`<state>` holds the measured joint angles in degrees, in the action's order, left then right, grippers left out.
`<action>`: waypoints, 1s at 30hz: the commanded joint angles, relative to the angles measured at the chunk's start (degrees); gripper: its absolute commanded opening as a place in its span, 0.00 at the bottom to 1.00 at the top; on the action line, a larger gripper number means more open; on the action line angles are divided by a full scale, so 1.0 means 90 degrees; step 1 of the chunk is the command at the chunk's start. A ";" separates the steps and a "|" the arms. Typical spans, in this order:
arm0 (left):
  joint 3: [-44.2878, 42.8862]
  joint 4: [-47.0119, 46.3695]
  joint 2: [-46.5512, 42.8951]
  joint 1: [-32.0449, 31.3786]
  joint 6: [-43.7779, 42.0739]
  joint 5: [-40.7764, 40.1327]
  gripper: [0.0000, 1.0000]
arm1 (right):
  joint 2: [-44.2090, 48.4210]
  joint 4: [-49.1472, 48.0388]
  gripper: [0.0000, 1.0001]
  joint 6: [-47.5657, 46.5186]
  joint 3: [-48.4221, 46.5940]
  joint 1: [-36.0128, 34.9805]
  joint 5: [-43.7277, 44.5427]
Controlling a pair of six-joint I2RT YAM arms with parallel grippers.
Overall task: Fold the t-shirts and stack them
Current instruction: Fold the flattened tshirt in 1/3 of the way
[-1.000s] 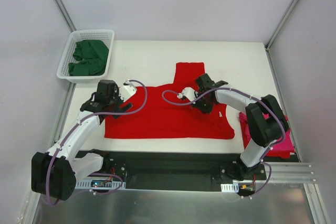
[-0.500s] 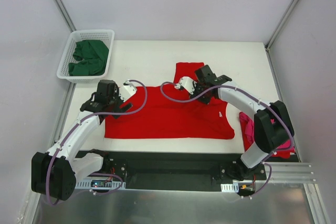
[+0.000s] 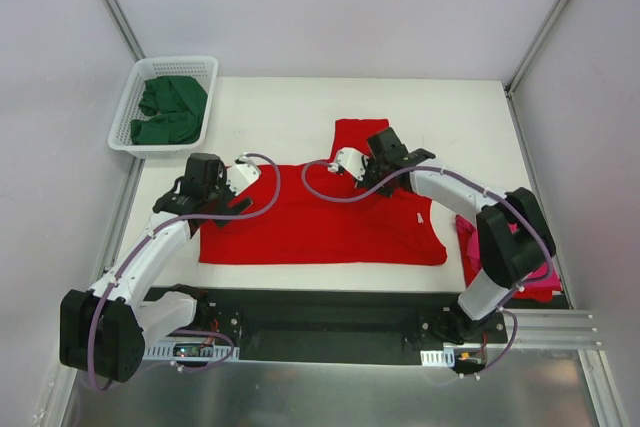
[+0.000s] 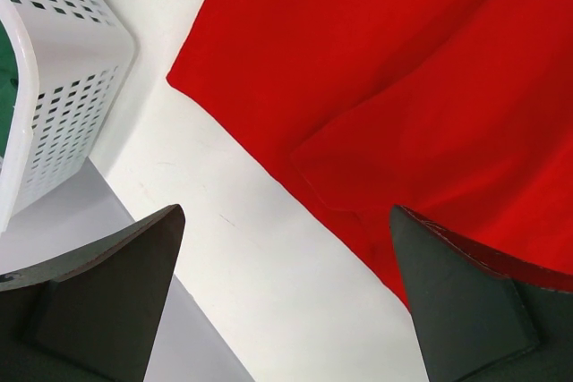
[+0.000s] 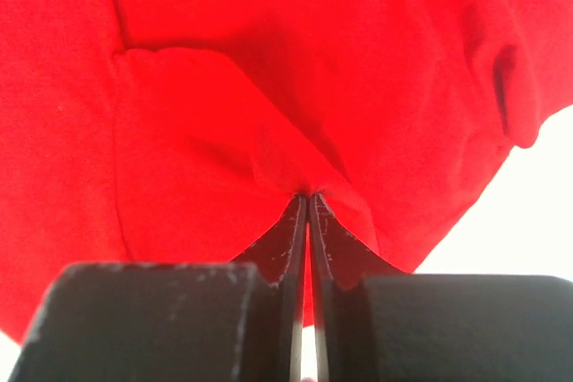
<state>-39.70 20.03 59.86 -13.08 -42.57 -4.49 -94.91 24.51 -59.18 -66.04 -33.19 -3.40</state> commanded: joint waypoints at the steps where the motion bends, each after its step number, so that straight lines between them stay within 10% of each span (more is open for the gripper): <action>1: 0.0036 0.0040 -0.0127 -0.0002 0.0120 0.0108 0.99 | 0.0428 -0.1129 0.04 -0.0104 0.0540 -0.0043 0.0153; 22: 0.0056 0.0050 -0.0186 -0.0002 0.0150 0.0099 0.99 | 0.0038 -0.1561 0.14 0.0130 0.0033 -0.0121 0.0544; 30: 0.0046 0.0098 -0.0176 -0.0002 0.0159 0.0108 0.99 | 0.0184 -0.2001 0.83 0.0198 0.0228 -0.0160 0.1109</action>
<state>-39.46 20.05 59.44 -13.06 -42.39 -4.49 -94.80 10.31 -57.93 -63.64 -34.37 2.68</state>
